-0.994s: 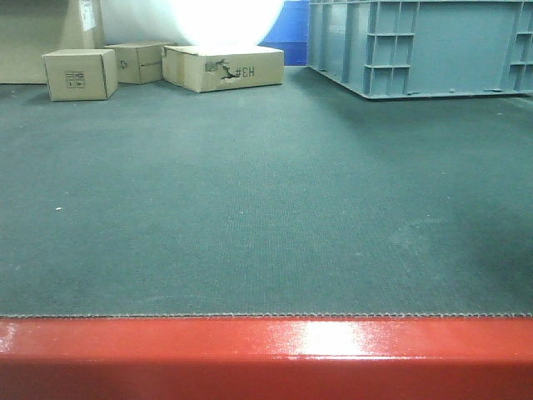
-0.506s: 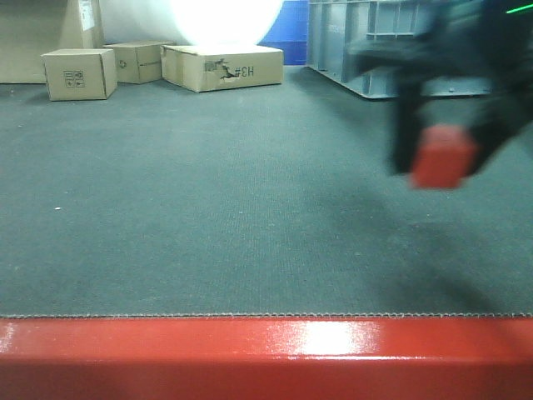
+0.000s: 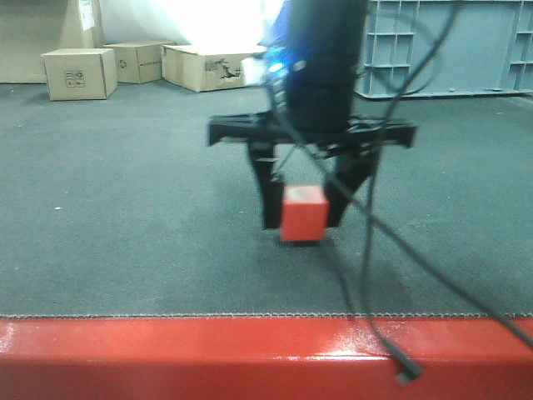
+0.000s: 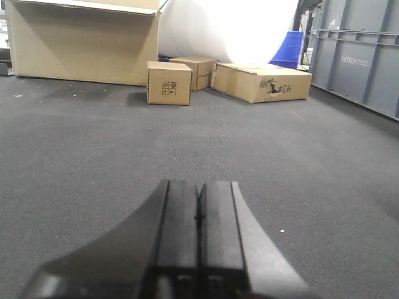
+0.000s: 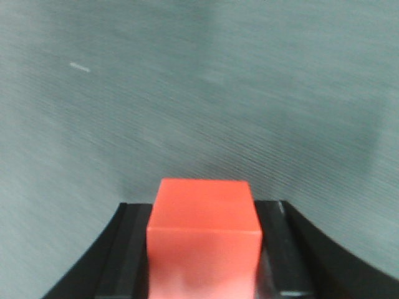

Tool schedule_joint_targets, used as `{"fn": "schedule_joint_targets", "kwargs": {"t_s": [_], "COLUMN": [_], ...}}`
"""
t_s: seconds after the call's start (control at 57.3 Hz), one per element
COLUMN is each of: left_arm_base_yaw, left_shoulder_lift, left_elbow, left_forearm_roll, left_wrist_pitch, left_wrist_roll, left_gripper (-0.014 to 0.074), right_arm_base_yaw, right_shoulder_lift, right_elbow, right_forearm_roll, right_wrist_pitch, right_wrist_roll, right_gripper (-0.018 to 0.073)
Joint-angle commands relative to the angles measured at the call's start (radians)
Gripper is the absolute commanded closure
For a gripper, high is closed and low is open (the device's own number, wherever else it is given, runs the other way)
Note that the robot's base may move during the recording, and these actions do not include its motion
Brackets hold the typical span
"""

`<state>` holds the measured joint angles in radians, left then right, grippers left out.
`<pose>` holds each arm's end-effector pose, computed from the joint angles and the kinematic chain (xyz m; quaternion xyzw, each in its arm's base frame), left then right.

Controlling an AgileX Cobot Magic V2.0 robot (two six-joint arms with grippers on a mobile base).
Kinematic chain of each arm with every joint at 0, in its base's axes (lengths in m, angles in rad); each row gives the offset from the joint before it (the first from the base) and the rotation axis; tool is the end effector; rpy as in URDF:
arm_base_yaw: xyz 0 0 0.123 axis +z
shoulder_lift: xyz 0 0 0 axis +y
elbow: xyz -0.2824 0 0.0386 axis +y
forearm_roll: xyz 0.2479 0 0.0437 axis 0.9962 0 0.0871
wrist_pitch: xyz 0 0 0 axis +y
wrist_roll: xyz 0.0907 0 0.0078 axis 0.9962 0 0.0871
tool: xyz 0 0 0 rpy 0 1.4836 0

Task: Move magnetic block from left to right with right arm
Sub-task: 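Lower the held red cube onto the grey table with the right gripper, then open the right gripper and raise it away from the cube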

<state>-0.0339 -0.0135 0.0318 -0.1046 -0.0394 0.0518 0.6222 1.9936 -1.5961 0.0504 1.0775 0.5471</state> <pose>0.0563 -0.0015 0.2066 -0.0078 0.6678 -0.0309 0.7436 0.3333 0.2440 0.2196 -0.0275 0.9952 0.0698 0.0634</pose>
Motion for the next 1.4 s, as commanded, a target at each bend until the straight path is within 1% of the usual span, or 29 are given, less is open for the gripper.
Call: {"fn": "schedule_joint_targets", "kwargs": {"t_s": [0.0,0.174,0.279,0.454,0.663,0.872,1.012,1.047,1.099,1.204,1.221,1.326,1.378], "left_arm_base_yaw": [0.000,0.000,0.000,0.000,0.000,0.000,0.000,0.000,0.000,0.000,0.000,0.000,0.000], "left_shoulder_lift": [-0.012,-0.012,-0.012,-0.012,-0.012,-0.012,-0.012,-0.012,-0.012,-0.012,-0.012,-0.012,-0.012], "left_elbow": [0.008,0.008,0.008,0.008,0.008,0.008,0.008,0.008,0.008,0.008,0.008,0.008,0.008], "left_forearm_roll": [-0.005,-0.005,-0.005,-0.005,-0.005,-0.005,-0.005,-0.005,-0.005,-0.005,-0.005,-0.005,-0.005], "left_wrist_pitch": [-0.086,-0.086,-0.086,-0.086,-0.086,-0.086,-0.086,-0.086,-0.086,-0.086,-0.086,-0.086,-0.086], "left_wrist_roll": [0.000,0.000,0.000,0.000,0.000,0.000,0.000,0.000,0.000,0.000,0.000,0.000,0.000], "left_gripper": [0.0722,0.0722,0.0722,0.0722,0.0722,0.0722,0.0722,0.0722,0.0722,0.0722,0.0722,0.0722,0.0722], "right_arm_base_yaw": [0.010,0.014,0.011,0.010,0.009,-0.004,-0.030,-0.043,-0.063,-0.111,-0.124,-0.194,-0.241], "right_shoulder_lift": [-0.030,-0.022,-0.022,-0.037,-0.113,-0.231,-0.345,-0.381,-0.433,-0.546,-0.563,-0.697,-0.760], "right_elbow": [-0.069,-0.082,-0.082,-0.082,-0.082,-0.067,0.004,0.038,0.094,0.234,0.266,0.413,0.503], "right_forearm_roll": [0.009,0.012,0.012,0.010,-0.028,-0.056,-0.095,-0.102,-0.106,-0.106,-0.106,-0.106,-0.106], "right_wrist_pitch": [0.013,0.021,0.028,0.020,0.011,0.006,-0.062,-0.087,-0.128,-0.214,-0.243,-0.353,-0.423], "right_wrist_roll": [0.002,0.027,0.027,0.027,0.021,-0.071,-0.143,-0.162,-0.188,-0.240,-0.251,-0.310,-0.350], "right_gripper": [0.0170,0.0112,0.0096,0.0097,0.0097,0.0097,0.0102,0.0115,0.0162,0.0325,0.0365,0.0533,0.0533]}}
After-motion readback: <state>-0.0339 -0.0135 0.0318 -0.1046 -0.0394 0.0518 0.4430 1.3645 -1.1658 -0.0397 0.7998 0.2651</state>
